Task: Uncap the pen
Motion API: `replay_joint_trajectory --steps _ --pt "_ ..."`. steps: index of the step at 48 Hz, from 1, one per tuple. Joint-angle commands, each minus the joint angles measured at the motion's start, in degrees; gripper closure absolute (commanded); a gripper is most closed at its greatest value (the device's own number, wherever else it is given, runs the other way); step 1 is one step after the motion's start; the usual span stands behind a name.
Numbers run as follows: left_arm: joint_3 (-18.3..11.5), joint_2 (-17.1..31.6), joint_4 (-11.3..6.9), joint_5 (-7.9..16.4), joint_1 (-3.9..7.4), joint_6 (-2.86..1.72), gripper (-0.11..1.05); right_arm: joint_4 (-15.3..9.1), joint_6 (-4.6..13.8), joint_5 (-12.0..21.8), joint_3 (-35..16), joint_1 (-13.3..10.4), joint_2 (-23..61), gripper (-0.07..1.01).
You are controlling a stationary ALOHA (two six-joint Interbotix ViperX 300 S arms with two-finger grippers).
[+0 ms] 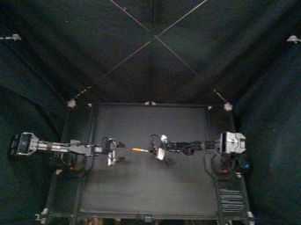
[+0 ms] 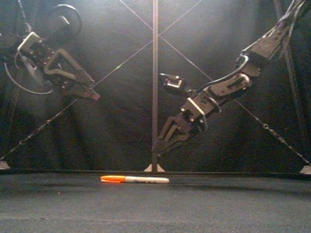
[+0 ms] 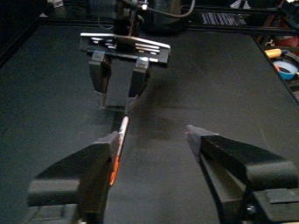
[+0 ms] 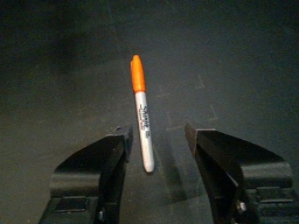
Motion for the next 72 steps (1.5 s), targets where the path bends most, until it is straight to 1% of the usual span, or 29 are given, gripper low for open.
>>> replay_joint_trajectory --steps 1,4,5,6,7,10,12,13,14,22,24,25,27,30,31,36,38,41,42,43,44,46,47,50,59,67,68,69,72 --pt "-0.62 0.0 0.0 -0.18 0.26 -0.09 -0.08 0.0 0.0 0.53 -1.93 0.0 0.7 0.08" --pt "-0.62 0.09 -0.09 -0.18 0.35 0.0 -0.08 0.0 0.0 0.53 -2.11 0.0 1.67 0.08" --pt "-0.62 0.09 0.0 -0.18 0.35 -0.09 -0.08 0.0 0.0 0.53 -2.11 0.0 1.85 0.08" --pt "-0.62 0.0 0.0 -0.18 0.35 0.0 -0.08 0.0 0.0 0.62 -2.02 0.0 2.11 0.09" --pt "-0.62 0.09 0.0 -0.18 0.44 -0.09 -0.08 -0.09 0.0 0.62 -2.02 0.09 2.11 0.09" --pt "-0.62 0.09 0.0 -0.18 0.53 0.0 -0.08 -0.09 0.0 0.79 -2.02 0.44 2.46 0.11" --pt "-0.62 0.09 0.0 -0.18 0.53 -0.09 -0.08 -0.09 0.0 1.14 -1.85 0.53 2.64 0.13" --pt "-0.62 0.0 -0.09 -0.18 0.62 0.0 -0.08 -0.09 0.0 1.41 -1.85 0.7 2.64 0.15" --pt "-0.62 0.0 0.0 -0.18 0.7 -0.09 -0.08 -0.09 0.0 1.49 -1.85 0.79 2.64 0.17" --pt "-0.79 0.09 -0.18 -0.18 1.14 -0.18 -0.08 -0.09 0.0 1.93 -1.58 1.49 2.99 0.35" --pt "-1.23 0.35 -0.53 -0.18 1.49 -0.26 -0.08 -0.09 -0.09 1.93 -1.58 1.58 2.46 0.39" --pt "-1.49 0.62 -0.79 0.0 1.85 -0.18 -0.08 -0.18 -0.09 1.93 -1.58 1.67 2.29 0.4" --pt "-2.02 0.97 -1.14 0.35 2.11 -0.09 -0.08 -0.26 -0.26 2.2 -1.85 1.67 1.23 0.42" --pt "-3.34 1.67 -1.41 1.85 2.37 -0.09 -0.08 -0.53 -0.35 3.08 -2.11 1.76 -1.05 0.42" --pt "-3.69 1.85 -1.41 2.37 2.37 0.0 -0.08 -0.62 -0.44 3.6 -2.29 1.67 -2.02 0.42" --pt "-5.8 2.9 -1.14 6.42 2.46 0.0 -0.08 -1.49 -0.44 5.98 -2.99 2.02 -6.24 0.42" --pt "-6.59 3.52 -1.05 8.61 2.55 -0.09 -0.08 -1.93 -0.44 6.94 -3.25 2.29 -7.56 0.42" --pt "-7.29 4.04 -0.97 10.28 2.64 -0.09 -0.08 -2.64 -0.18 7.82 -3.6 2.72 -9.05 0.42" --pt "-7.65 4.39 -0.97 10.81 2.64 0.0 -0.08 -2.81 -0.18 8.09 -3.78 2.99 -9.4 0.42" --pt "-7.73 4.48 -0.97 10.99 2.64 -0.09 -0.08 -2.9 -0.18 8.17 -3.87 3.16 -9.76 0.42" --pt "-7.91 4.75 -0.97 11.07 2.72 0.0 -0.08 -3.08 -0.09 8.17 -3.96 3.43 -10.02 0.42" --pt "-8.0 5.19 -0.88 11.07 2.99 -0.09 -0.08 -3.25 -0.09 8.35 -4.22 3.87 -10.37 0.42" --pt "-8.09 5.45 -0.97 11.07 3.16 0.0 -0.08 -3.25 -0.09 8.35 -4.39 4.13 -10.55 0.42" --pt "-8.26 6.24 -0.97 11.07 3.43 0.0 -0.08 -3.25 -0.18 8.35 -4.75 4.75 -10.72 0.42" --pt "-9.49 9.76 -0.44 11.16 4.13 0.0 -0.08 -3.34 -0.44 8.35 -5.8 5.63 -10.72 0.42" --pt "-9.49 11.69 -0.44 11.34 4.13 0.0 -0.07 -3.78 -0.35 8.35 -5.89 5.89 -10.72 0.42" --pt "-9.58 11.78 -0.35 11.43 4.13 0.09 -0.07 -3.78 -0.35 8.44 -5.8 5.89 -10.72 0.42" --pt "-9.49 11.95 -0.35 11.51 4.13 0.0 -0.07 -3.78 -0.35 8.35 -5.8 5.89 -10.72 0.42" --pt "-9.49 11.95 -0.26 11.51 4.13 0.0 -0.04 -3.78 -0.35 8.35 -5.8 5.89 -10.72 0.42"
